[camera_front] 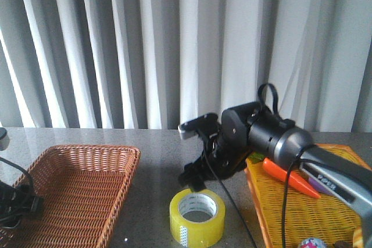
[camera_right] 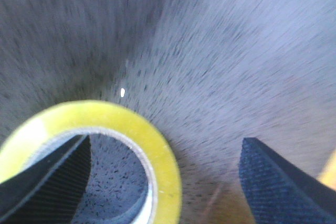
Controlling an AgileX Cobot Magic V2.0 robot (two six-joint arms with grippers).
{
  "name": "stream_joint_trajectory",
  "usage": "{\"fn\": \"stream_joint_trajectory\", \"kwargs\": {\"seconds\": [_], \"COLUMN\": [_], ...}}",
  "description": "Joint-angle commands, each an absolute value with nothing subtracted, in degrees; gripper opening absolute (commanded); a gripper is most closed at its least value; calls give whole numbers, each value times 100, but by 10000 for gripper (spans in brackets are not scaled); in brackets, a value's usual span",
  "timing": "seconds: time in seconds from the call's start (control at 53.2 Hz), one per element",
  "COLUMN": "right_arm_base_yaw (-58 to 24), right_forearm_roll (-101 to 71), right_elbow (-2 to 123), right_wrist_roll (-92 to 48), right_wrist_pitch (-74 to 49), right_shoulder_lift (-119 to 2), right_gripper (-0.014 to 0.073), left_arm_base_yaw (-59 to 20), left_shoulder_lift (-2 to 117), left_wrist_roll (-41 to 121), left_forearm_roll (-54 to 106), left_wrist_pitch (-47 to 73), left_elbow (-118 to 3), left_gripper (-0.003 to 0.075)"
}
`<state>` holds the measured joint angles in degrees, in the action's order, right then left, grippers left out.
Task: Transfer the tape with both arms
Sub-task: 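Set the tape roll on the table between baskets, release, withdraw right gripper, then move the left gripper over the tape roll and lower onto its rim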
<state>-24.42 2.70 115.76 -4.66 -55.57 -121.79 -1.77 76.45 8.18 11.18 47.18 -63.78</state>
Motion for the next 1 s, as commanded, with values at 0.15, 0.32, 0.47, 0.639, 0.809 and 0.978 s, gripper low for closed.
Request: {"fn": "stream_joint_trajectory", "kwargs": {"seconds": [0.15, 0.32, 0.47, 0.639, 0.809, 0.978], "right_arm_base_yaw": [-2383, -1933, -1128, -324, -62, -62], "right_forearm_roll": [1376, 1583, 1583, 1564, 1606, 1559], "right_elbow": [11864, 11796, 11016, 9669, 8426, 7885], "right_wrist_roll": [-157, 336, 414, 421, 551, 593], "right_wrist_pitch": [-5492, -5567, -5248, -4896, -4257, -4163], "right_shoulder_lift": [-10492, -9608, -8702, -7669, -6875, -6608], "right_gripper": [588, 536, 409, 172, -15, -9], "left_arm_base_yaw": [-177, -183, -251, -500, -718, -946], "left_shoulder_lift": [7495, 7489, 7485, 7485, 7485, 7485], "left_wrist_roll": [820, 822, 822, 866, 866, 866], "left_forearm_roll": [1221, 1225, 1289, 1274, 1301, 1547], "left_wrist_pitch": [4528, 4522, 4469, 4387, 4438, 4747], "left_elbow": [-6571, -6571, -6571, -6571, -6593, -7318], "left_gripper": [485, 485, 485, 485, 485, 485]}}
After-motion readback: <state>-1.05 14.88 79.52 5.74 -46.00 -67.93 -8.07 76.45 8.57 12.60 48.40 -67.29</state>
